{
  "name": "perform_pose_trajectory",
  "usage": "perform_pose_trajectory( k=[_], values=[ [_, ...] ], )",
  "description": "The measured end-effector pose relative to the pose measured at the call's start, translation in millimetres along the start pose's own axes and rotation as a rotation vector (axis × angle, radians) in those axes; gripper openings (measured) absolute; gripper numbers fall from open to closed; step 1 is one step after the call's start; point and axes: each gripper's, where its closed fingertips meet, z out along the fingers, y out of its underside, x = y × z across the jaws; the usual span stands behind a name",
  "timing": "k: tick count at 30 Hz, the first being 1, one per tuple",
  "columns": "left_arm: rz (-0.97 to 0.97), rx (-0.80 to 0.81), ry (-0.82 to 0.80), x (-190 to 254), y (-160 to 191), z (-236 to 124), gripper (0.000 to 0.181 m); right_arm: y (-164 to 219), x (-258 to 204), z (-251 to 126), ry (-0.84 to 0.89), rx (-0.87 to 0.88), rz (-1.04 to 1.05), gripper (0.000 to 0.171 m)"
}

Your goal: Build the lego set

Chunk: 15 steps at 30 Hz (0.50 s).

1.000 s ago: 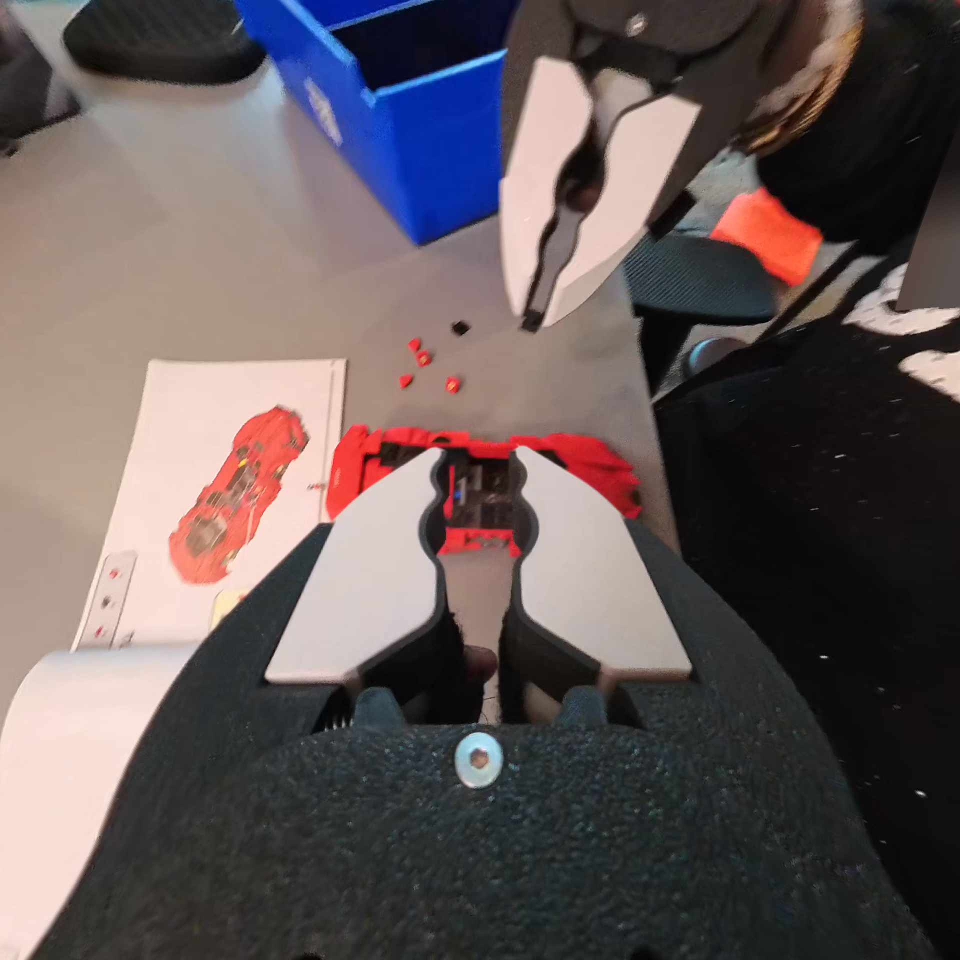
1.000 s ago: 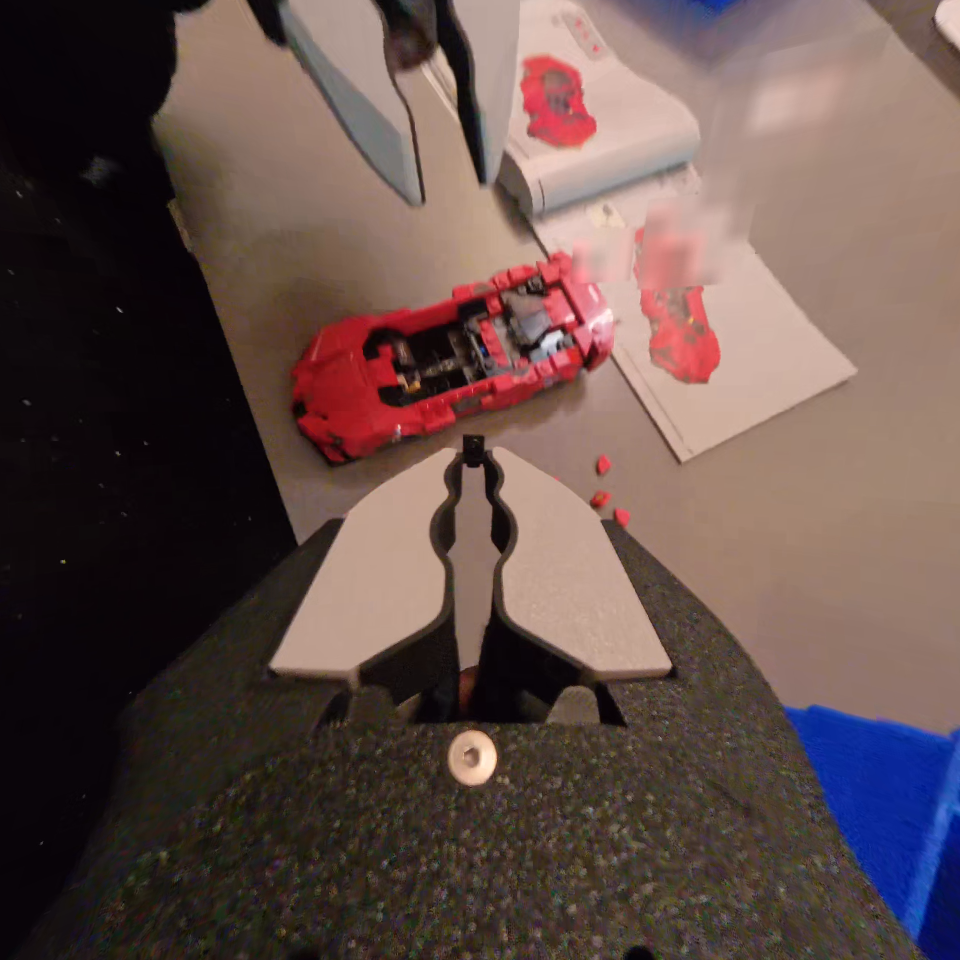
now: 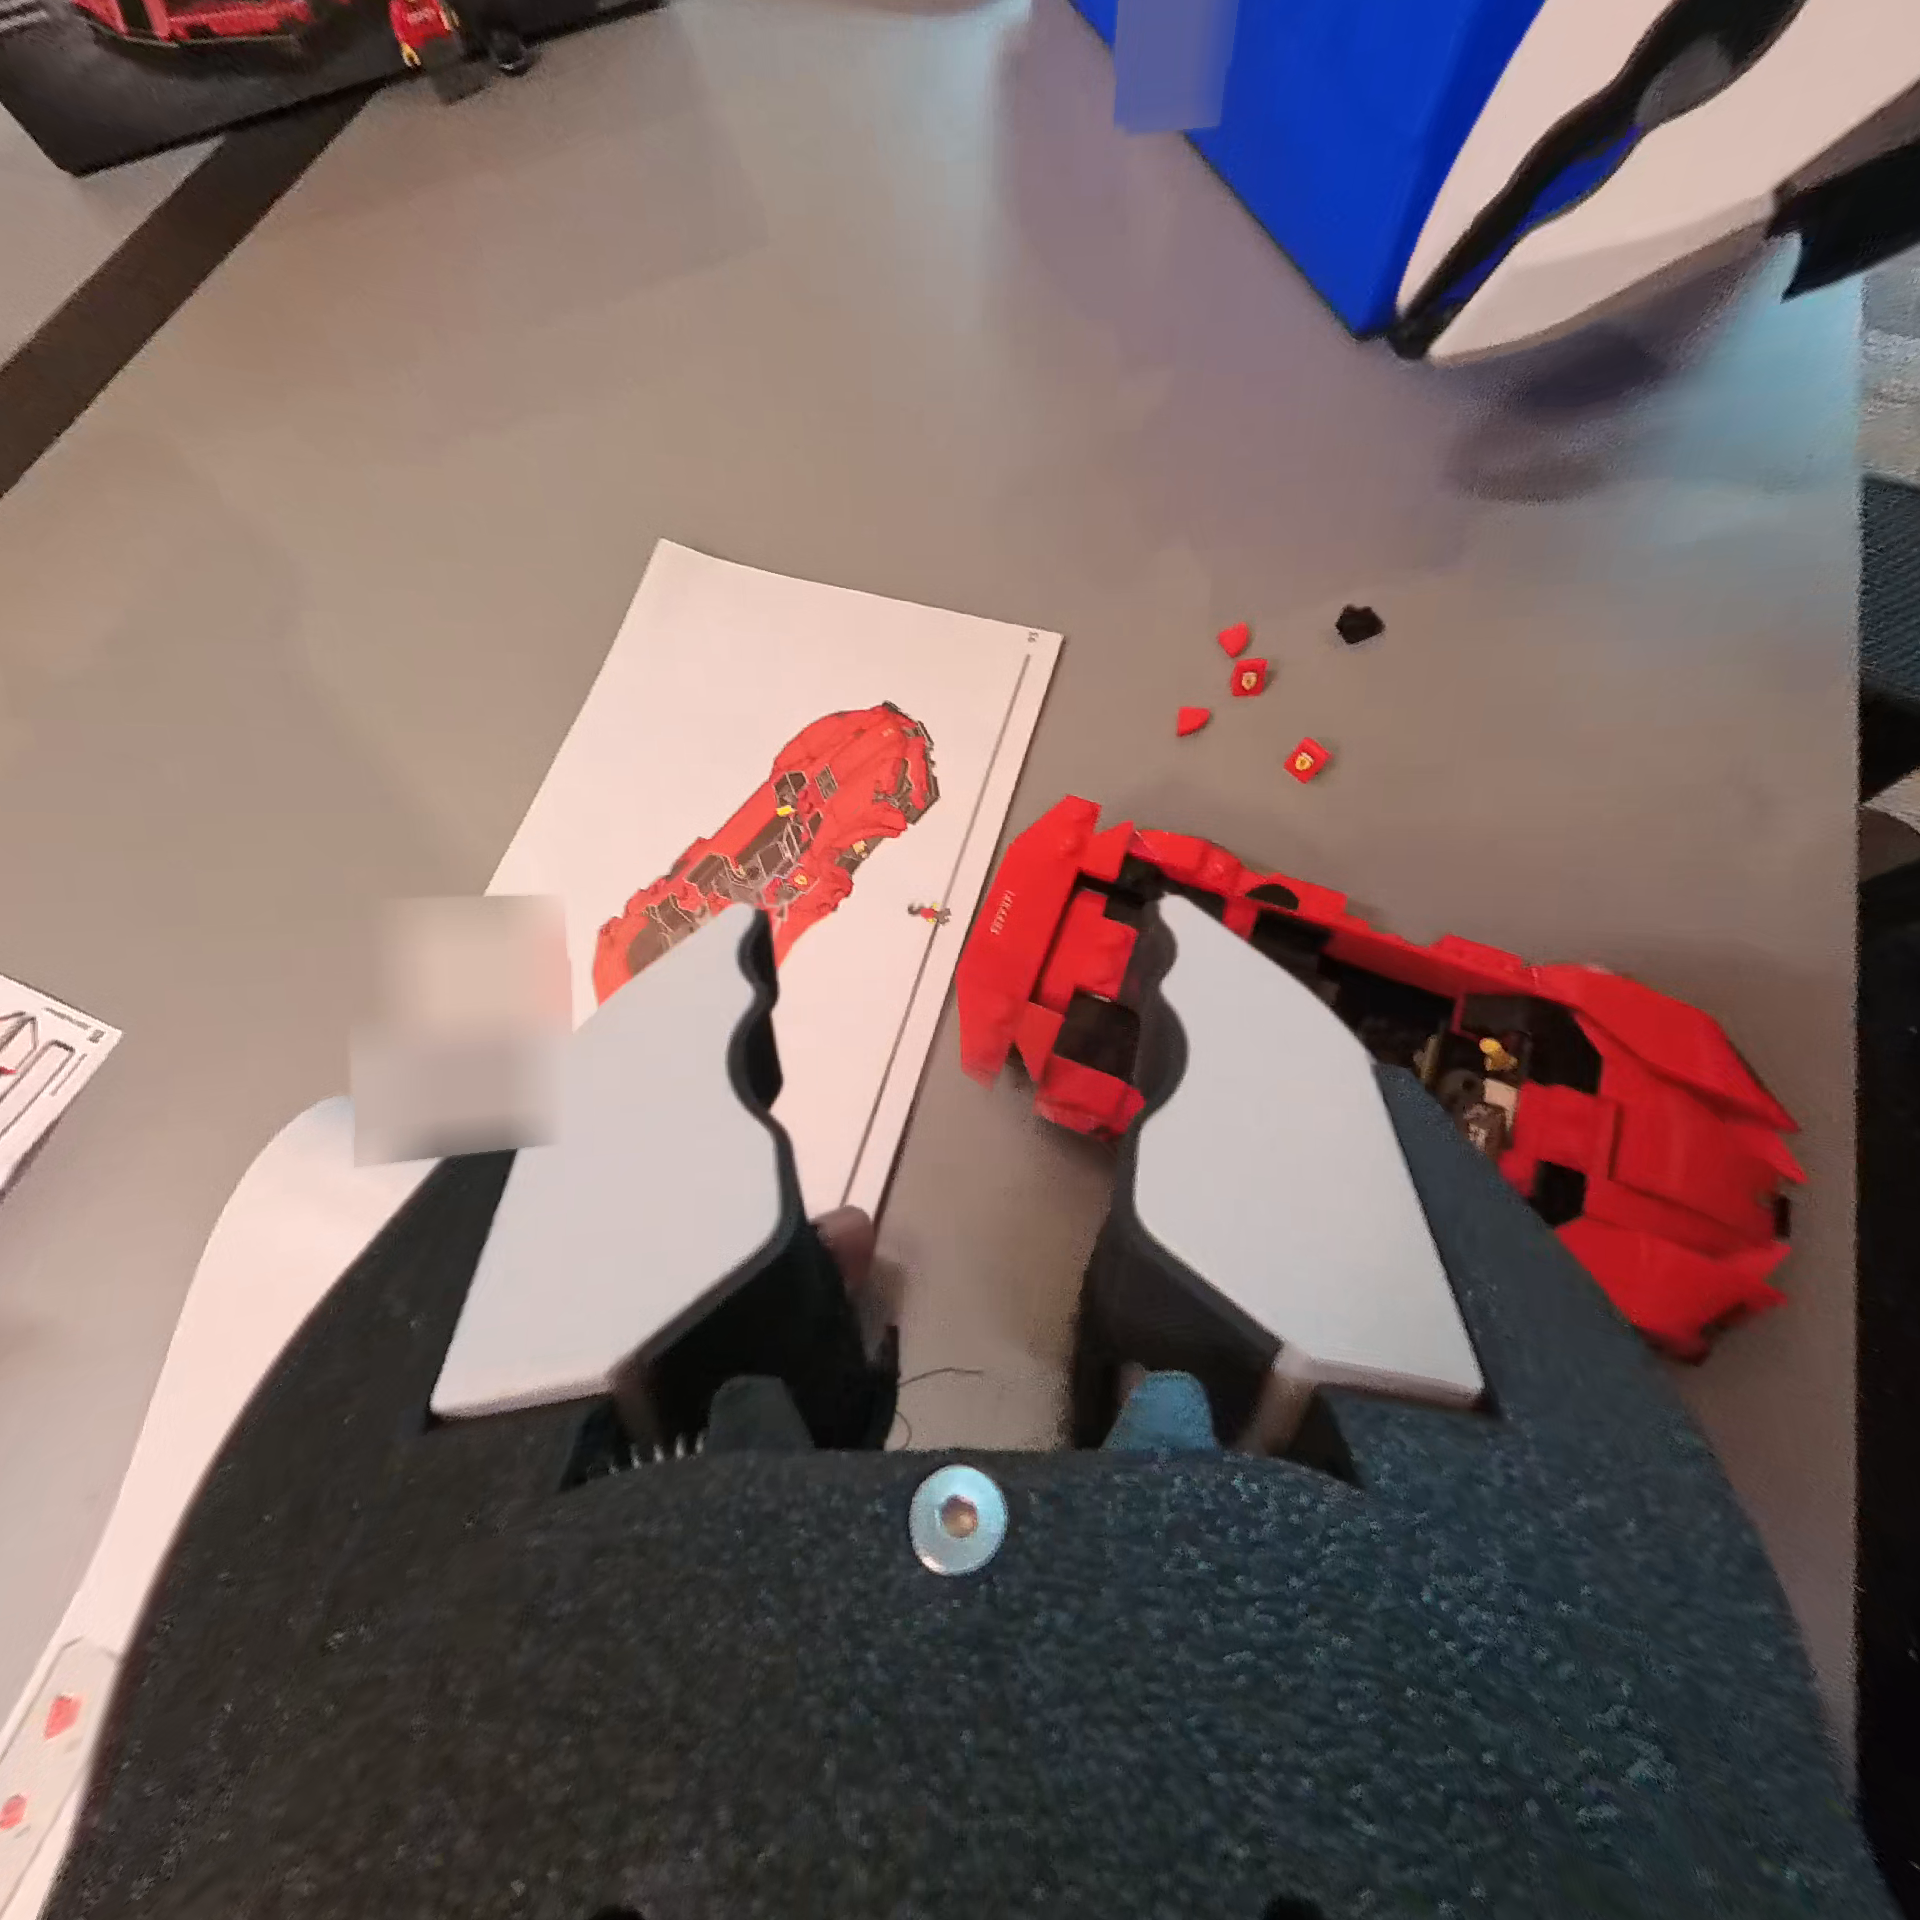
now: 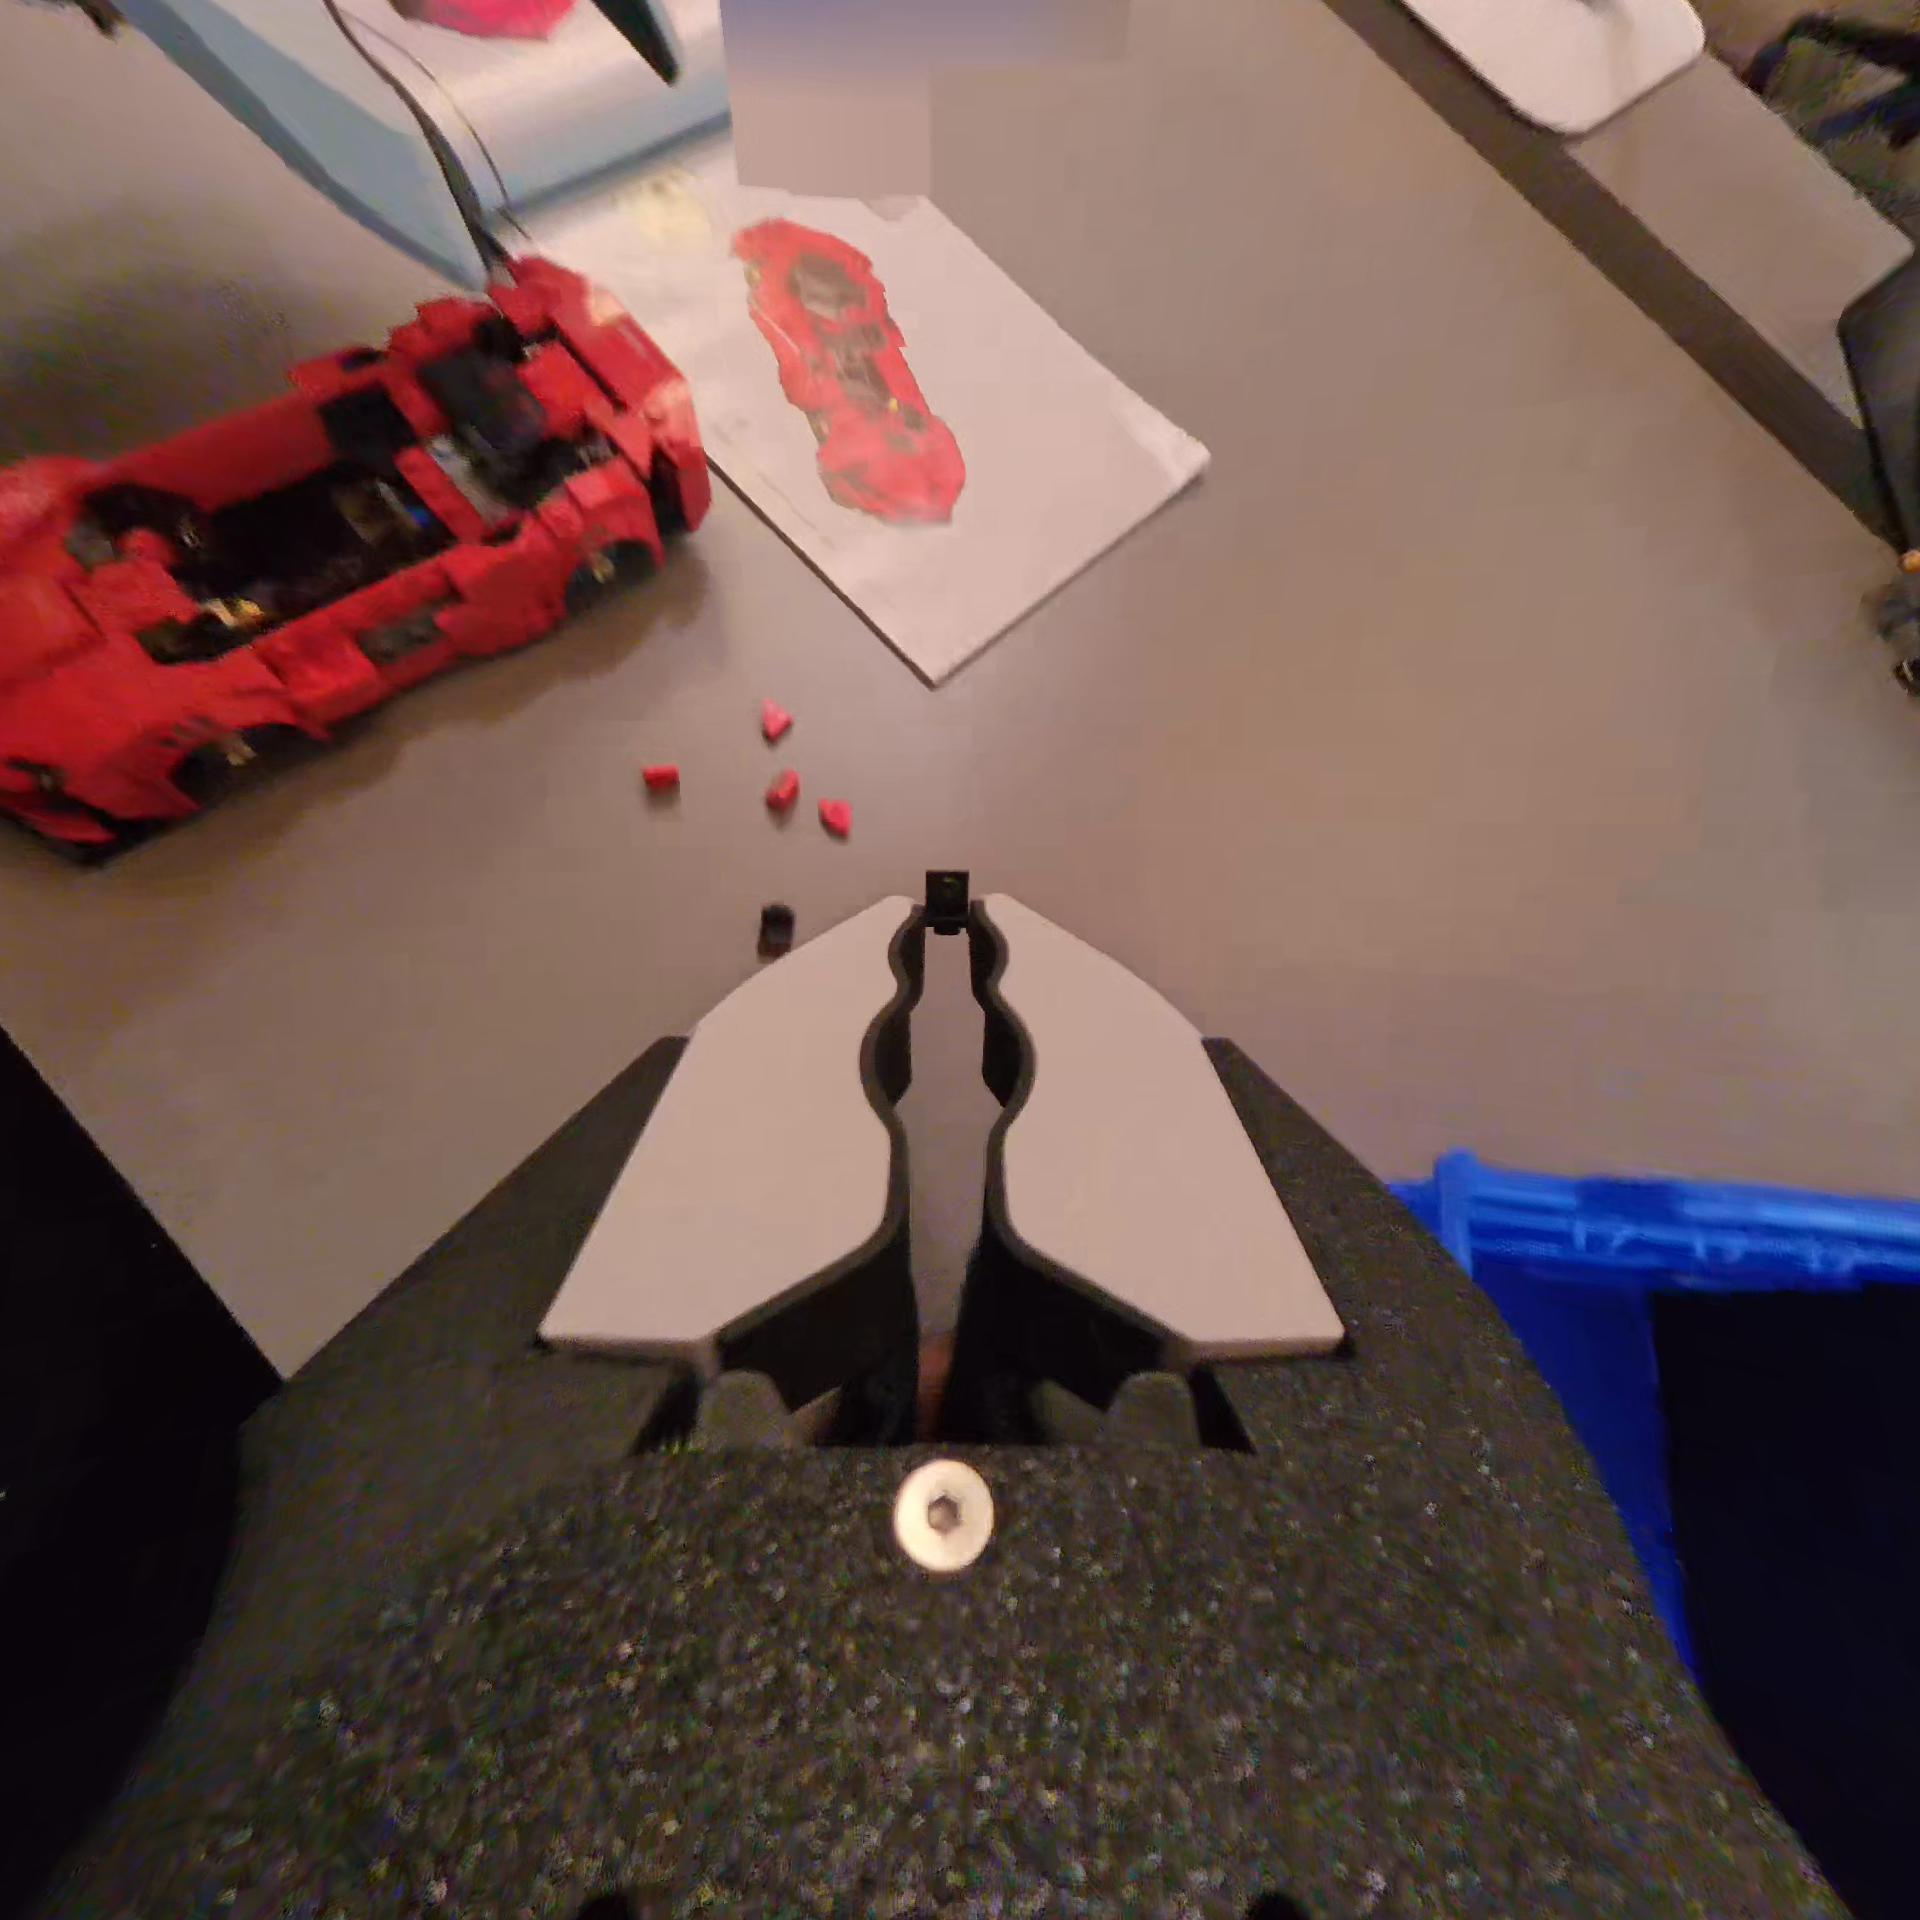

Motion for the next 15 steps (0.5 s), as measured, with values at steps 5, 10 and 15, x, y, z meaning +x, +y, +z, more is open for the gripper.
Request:
perform_pose_trajectory(
  k=[5,10,15],
  values=[
    [0.060,0.009,-0.061,-11,-14,4,0.086,-64,-8,23,-0.098,0.199,-0.020,0.008],
    [0.074,0.003,-0.167,-43,-28,-3,0.107,-124,6,57,-0.153,0.307,-0.080,0.008],
    [-0.036,0.026,-0.194,-64,-20,-9,0.118,-138,-9,88,-0.312,0.324,-0.054,0.008]
  ],
)
